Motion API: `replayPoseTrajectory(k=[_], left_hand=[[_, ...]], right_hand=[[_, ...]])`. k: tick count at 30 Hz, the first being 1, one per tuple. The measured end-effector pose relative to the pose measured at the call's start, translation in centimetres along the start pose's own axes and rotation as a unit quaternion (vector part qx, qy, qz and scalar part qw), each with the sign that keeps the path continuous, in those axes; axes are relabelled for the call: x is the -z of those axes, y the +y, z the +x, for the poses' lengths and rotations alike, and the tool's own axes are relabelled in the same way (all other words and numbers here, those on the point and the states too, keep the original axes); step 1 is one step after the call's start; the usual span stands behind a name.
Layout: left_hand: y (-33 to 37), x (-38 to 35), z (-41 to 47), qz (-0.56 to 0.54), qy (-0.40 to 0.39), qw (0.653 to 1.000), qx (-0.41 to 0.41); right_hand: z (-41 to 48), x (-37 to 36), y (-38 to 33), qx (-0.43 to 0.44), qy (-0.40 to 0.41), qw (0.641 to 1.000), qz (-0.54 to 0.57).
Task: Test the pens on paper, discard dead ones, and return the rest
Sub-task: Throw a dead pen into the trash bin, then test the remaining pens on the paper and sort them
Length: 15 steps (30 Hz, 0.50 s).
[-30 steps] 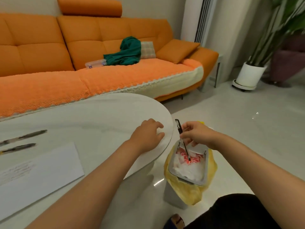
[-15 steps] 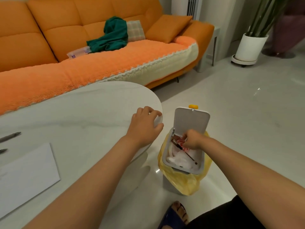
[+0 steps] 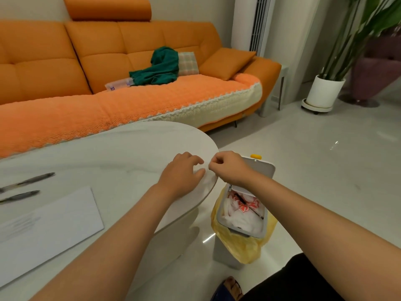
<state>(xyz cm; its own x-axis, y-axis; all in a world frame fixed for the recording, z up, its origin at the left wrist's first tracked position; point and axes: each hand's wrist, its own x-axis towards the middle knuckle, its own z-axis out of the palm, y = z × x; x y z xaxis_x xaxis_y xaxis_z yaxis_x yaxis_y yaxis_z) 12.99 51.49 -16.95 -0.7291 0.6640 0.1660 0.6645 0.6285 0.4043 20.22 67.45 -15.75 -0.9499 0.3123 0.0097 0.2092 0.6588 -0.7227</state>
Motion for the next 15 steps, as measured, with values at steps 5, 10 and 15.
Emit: replayPoseTrajectory(k=[5,10,15], left_hand=[[-4.8,5.0,-4.1,-0.018,0.01,0.998,0.055],[-11.7,9.8,-10.8,-0.022,0.039,0.989,0.144],[-18.3,14.4,-18.1,-0.003,0.074,0.973,0.219]], right_hand=[[0.2,-3.7,-7.2,0.065,-0.058,0.996,-0.024],[0.4,-10.4,-14.5,0.129,-0.13,0.982,-0.04],[0.0,-18.8,-22.2,0.204,-0.204,0.955,-0.069]])
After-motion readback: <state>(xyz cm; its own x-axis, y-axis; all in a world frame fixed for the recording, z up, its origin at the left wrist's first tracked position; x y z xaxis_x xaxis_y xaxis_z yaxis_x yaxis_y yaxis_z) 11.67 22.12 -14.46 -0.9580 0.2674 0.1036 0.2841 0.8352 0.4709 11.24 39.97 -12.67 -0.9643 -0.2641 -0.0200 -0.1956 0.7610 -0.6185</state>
